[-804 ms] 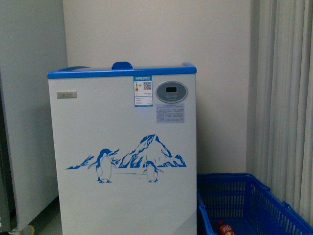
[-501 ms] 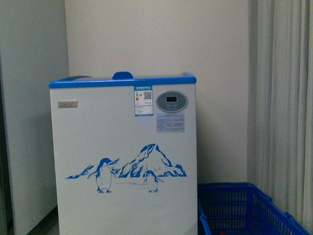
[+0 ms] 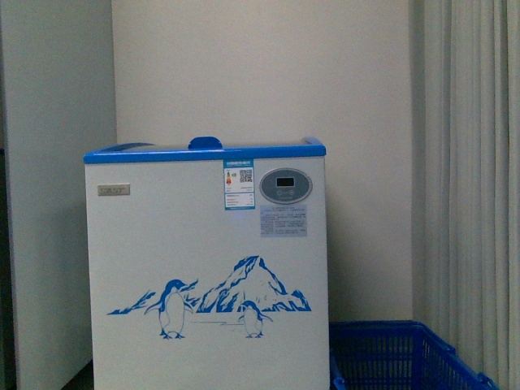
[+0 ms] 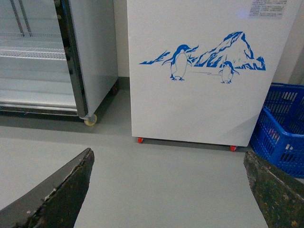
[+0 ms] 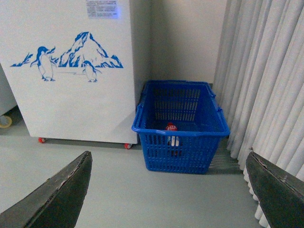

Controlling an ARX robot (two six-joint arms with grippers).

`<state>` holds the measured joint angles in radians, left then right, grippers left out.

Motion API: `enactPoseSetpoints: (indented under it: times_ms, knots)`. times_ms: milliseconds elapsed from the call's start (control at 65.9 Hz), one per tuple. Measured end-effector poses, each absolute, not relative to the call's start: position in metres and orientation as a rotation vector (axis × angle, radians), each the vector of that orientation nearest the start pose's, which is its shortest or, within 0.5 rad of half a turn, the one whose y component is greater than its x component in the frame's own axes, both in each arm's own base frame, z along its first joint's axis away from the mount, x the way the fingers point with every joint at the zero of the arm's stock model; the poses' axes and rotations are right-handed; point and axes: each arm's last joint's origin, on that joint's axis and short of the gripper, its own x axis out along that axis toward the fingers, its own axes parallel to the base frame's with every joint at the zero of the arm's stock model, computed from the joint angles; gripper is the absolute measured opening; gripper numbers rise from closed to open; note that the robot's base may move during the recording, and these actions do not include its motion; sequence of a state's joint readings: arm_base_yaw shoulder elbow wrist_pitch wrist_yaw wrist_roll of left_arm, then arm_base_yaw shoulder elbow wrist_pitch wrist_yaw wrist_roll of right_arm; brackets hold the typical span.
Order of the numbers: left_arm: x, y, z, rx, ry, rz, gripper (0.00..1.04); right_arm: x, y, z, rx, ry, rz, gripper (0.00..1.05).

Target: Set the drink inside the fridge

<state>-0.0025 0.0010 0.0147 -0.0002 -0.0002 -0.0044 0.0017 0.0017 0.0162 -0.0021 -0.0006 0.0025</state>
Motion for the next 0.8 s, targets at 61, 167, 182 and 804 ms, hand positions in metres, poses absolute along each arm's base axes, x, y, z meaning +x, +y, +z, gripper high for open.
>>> enactPoseSetpoints:
  times_ms: [61, 167, 182, 804]
  knots:
    - [0.0968, -0.0002, 0.1684, -0.004, -0.014, -0.002, 0.97, 0.0968, 0.0002, 0.1687, 0.002, -0.012, 0.002, 0.97]
    - [0.0968, -0.0002, 0.1684, -0.004, -0.014, -0.002, 0.97, 0.0968, 0.0002, 0.1687, 0.002, -0.012, 0.002, 0.97]
    - [0.0968, -0.0002, 0.1684, -0.004, -0.014, -0.002, 0.97, 0.0968, 0.0002, 0.1687, 0.002, -0.012, 0.002, 0.97]
    - [0.0968, -0.0002, 0.1684, -0.004, -0.014, -0.002, 0.97, 0.0968, 0.0002, 0.1687, 0.002, -0.012, 0.002, 0.97]
